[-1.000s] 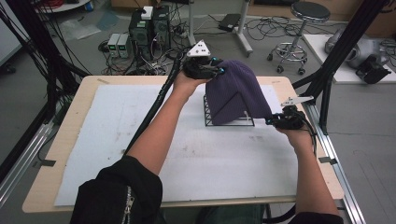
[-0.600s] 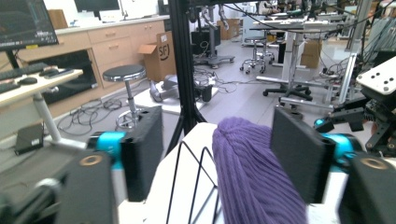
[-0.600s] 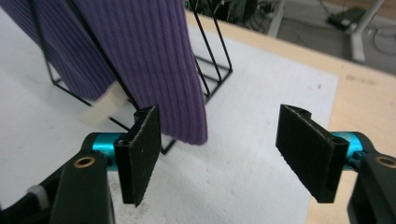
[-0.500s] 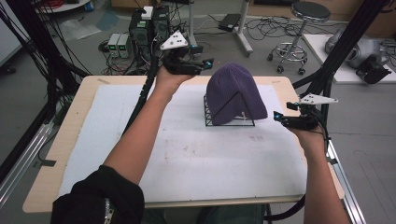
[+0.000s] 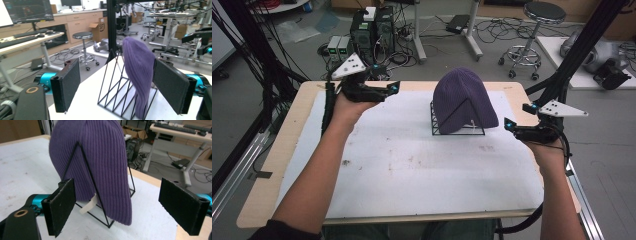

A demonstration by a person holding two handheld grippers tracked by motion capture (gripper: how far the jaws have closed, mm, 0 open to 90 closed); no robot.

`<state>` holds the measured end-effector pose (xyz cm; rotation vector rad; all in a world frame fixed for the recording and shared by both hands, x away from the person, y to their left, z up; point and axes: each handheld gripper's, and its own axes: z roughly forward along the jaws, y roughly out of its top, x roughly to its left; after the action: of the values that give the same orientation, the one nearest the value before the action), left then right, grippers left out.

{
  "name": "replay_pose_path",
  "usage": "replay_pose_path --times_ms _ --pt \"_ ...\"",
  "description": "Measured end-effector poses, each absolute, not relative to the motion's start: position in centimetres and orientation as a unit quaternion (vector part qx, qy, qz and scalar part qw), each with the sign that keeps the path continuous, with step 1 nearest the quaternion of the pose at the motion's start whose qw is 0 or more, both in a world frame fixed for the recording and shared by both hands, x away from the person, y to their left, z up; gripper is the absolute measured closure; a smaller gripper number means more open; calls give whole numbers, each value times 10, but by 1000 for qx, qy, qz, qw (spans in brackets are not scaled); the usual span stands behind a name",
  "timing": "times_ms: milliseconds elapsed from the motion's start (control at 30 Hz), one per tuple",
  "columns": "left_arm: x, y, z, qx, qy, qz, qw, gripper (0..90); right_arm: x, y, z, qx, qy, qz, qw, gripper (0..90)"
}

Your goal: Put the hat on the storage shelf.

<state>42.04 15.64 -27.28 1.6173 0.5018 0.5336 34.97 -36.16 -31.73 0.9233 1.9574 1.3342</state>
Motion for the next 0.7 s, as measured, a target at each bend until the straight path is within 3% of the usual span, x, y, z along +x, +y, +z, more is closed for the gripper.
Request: replay_pose_path --times_ms 233,533,700 --pt "407 176 -302 704 237 226 630 214 335 -357 -311 329 730 516 305 128" --pt "412 147 -348 726 250 174 616 199 318 -350 -323 319 720 537 304 120" --pt "399 142 -367 735 237 181 608 181 309 -348 -344 315 720 544 294 116"
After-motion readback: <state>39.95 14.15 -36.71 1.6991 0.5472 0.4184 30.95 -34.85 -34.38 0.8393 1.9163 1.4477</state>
